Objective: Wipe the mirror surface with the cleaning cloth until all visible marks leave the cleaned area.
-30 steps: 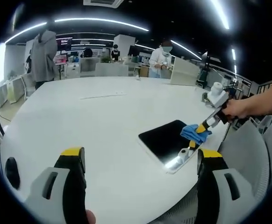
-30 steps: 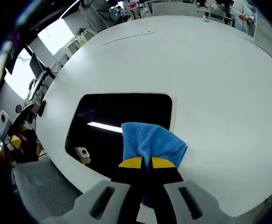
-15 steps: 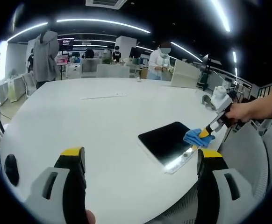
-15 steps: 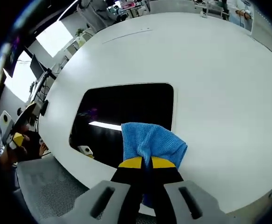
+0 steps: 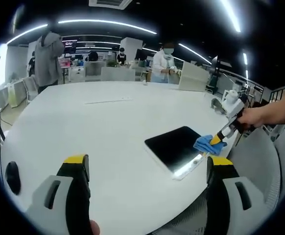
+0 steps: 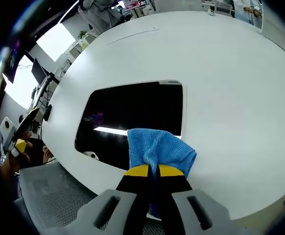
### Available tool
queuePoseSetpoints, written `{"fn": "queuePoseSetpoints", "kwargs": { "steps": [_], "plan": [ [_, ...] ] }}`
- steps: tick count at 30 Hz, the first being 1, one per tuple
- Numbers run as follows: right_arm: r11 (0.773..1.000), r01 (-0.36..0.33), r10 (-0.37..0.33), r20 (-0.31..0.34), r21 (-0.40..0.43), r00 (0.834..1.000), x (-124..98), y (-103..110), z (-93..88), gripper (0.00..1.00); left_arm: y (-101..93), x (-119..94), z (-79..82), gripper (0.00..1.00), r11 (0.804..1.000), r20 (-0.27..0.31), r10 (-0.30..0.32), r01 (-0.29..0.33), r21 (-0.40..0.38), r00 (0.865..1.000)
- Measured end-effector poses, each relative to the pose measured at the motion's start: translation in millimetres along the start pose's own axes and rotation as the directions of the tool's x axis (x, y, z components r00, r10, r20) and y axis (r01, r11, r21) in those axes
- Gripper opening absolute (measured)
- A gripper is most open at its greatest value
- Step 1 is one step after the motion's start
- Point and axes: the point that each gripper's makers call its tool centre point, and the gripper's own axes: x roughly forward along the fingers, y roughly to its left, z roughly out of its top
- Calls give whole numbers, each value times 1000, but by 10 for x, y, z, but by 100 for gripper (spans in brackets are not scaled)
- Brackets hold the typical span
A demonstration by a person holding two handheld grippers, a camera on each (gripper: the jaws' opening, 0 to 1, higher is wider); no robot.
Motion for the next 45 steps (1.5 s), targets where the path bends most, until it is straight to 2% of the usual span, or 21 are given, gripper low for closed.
{"fn": "queuePoseSetpoints", "kwargs": {
  "steps": [5, 8, 13, 20, 45],
  "plan": [
    [999, -6, 6, -6, -34, 1000, 0, 4, 2, 0, 24, 7, 26, 99, 1000, 2, -1, 1, 3, 1000],
    [1000, -1, 1, -13, -26, 1000, 0, 3, 4, 0, 38, 14, 38, 99, 1000, 2, -1, 1, 3, 1000],
    [999, 8, -8, -8, 38, 1000, -4, -4, 10, 0, 18, 43, 58, 99, 1000, 2, -3, 3, 5, 1000],
    [999, 8, -7, -11, 45, 1000, 26, 52, 24, 0, -28, 64, 76, 99, 1000, 0, -5, 5, 6, 1000],
    [1000, -26, 26, -28, 3, 999, 183, 517, 53, 0, 86, 65, 52, 99, 1000, 5, -1, 1, -4, 1000]
  ]
}}
